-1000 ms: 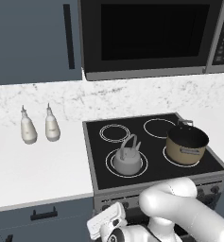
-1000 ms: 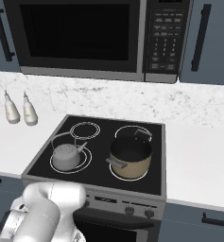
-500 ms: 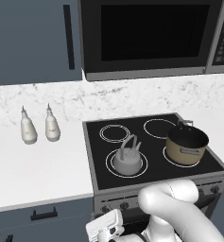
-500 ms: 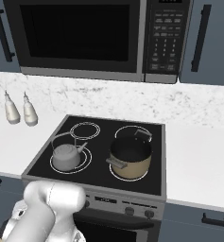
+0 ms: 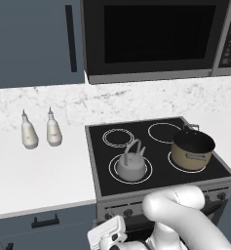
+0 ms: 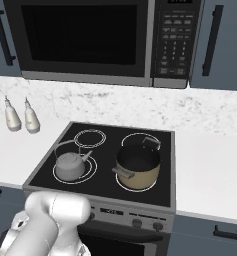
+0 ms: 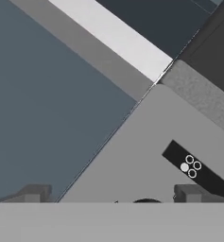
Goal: Pick the kettle from the counter and place it on a stove burner. Then turn the burner on.
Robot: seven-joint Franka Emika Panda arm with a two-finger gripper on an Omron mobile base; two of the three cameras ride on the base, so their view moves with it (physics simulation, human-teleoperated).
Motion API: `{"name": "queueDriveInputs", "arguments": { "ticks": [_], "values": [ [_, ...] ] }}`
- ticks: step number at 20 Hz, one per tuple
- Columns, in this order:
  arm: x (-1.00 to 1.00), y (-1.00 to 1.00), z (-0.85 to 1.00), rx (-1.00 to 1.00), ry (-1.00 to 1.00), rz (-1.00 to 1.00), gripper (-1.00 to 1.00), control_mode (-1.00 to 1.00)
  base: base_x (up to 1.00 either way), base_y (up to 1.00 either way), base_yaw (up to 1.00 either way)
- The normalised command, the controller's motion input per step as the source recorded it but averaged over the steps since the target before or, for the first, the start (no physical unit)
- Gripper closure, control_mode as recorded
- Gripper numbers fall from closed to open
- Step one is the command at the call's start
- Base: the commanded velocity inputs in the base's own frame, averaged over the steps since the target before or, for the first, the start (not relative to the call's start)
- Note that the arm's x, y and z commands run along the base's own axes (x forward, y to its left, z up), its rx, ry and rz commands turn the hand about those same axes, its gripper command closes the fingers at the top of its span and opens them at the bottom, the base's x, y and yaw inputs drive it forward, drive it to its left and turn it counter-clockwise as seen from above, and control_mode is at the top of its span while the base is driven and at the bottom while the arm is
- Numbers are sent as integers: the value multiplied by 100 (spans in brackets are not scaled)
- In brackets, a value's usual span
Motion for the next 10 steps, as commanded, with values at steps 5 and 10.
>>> {"name": "queueDriveInputs", "arguments": {
  "ticks": [5,10],
  "values": [
    [42,73,0,4,60,33,-100,-100,0,0,0],
    [18,100,-6,0,58,42,-100,-100,0,0,0]
  ]
}}
